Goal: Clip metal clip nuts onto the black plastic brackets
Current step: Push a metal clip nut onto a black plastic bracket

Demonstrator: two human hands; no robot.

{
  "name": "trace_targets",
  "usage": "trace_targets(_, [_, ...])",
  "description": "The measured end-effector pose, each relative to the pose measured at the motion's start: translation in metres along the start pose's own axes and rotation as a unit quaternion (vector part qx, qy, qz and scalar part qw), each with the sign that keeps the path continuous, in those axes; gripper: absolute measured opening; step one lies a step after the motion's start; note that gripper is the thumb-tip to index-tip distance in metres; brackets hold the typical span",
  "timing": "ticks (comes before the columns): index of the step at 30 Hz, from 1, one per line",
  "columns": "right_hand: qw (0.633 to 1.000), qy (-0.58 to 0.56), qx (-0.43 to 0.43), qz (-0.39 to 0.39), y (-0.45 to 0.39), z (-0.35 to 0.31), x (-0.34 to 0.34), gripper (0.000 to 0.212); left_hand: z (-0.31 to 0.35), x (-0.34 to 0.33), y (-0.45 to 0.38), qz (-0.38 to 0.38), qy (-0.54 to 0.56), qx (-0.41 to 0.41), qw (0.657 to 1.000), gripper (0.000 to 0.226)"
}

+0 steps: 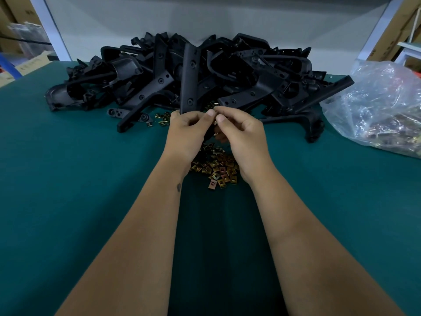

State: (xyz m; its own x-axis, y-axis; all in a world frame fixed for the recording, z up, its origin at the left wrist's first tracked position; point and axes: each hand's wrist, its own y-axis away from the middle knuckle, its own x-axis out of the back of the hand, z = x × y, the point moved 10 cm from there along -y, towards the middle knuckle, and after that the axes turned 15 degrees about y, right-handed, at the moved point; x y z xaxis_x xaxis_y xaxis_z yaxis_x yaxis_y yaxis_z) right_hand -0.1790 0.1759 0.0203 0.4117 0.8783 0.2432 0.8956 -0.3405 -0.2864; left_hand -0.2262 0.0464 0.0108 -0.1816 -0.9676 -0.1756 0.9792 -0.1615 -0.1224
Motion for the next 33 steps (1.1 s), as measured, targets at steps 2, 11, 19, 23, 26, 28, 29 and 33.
trace_targets(2, [1.0, 0.005, 0.001, -0.007, 0.0, -0.001, -0.002, 0.018, 0.002, -0.001, 0.001, -0.002, -0.015, -0.01, 1.0, 0.025])
trace_targets(11, [0.993, -0.082, -0.078, 0.037, 0.002, 0.008, 0.01, 0.012, 0.003, -0.008, 0.002, -0.025, 0.006, -0.012, 1.0, 0.018])
trace_targets(19, [0.983, -0.127, -0.11, 0.077, 0.002, 0.016, 0.019, 0.018, -0.009, 0.006, -0.004, 0.03, 0.187, 0.055, 0.98, 0.019])
trace_targets(23, [0.979, -0.156, -0.111, 0.069, 0.003, 0.016, 0.016, 0.018, -0.015, 0.007, -0.009, 0.036, 0.274, 0.071, 0.958, 0.018])
trace_targets(26, [0.979, -0.169, -0.097, 0.055, 0.002, 0.014, 0.014, 0.015, -0.02, 0.008, -0.008, 0.048, 0.3, 0.091, 0.948, 0.015])
trace_targets(28, [0.98, -0.168, -0.093, 0.052, 0.002, 0.013, 0.013, 0.016, -0.02, 0.006, -0.009, 0.036, 0.307, 0.094, 0.946, 0.018])
trace_targets(29, [0.98, -0.167, -0.092, 0.051, 0.001, 0.013, 0.012, 0.017, -0.02, 0.005, -0.008, 0.029, 0.305, 0.096, 0.947, 0.019])
trace_targets(33, [0.981, -0.171, -0.083, 0.043, 0.001, 0.01, 0.009, 0.014, -0.02, 0.001, -0.008, 0.007, 0.299, 0.095, 0.949, 0.022])
